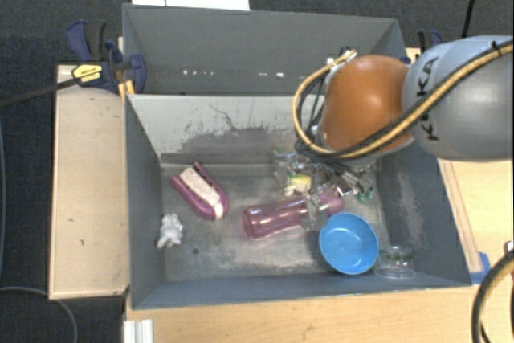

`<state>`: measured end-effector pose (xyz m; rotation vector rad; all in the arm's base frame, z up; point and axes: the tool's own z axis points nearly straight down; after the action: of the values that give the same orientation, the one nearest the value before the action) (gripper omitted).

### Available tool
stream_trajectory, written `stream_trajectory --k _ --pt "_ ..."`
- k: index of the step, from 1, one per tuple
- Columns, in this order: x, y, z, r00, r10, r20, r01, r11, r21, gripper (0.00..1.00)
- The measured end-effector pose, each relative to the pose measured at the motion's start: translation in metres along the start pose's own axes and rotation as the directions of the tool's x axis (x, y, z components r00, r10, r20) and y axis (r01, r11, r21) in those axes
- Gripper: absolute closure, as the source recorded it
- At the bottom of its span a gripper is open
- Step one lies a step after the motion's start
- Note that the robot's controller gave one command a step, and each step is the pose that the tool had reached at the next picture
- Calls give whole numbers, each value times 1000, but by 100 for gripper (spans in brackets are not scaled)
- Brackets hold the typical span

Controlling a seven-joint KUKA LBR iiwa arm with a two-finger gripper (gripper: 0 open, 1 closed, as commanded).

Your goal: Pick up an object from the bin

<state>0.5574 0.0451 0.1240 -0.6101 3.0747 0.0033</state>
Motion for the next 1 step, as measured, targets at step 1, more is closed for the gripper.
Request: stream_trajectory --k 1 --pt "26 0 50 989 -149 10 149 989 4 0"
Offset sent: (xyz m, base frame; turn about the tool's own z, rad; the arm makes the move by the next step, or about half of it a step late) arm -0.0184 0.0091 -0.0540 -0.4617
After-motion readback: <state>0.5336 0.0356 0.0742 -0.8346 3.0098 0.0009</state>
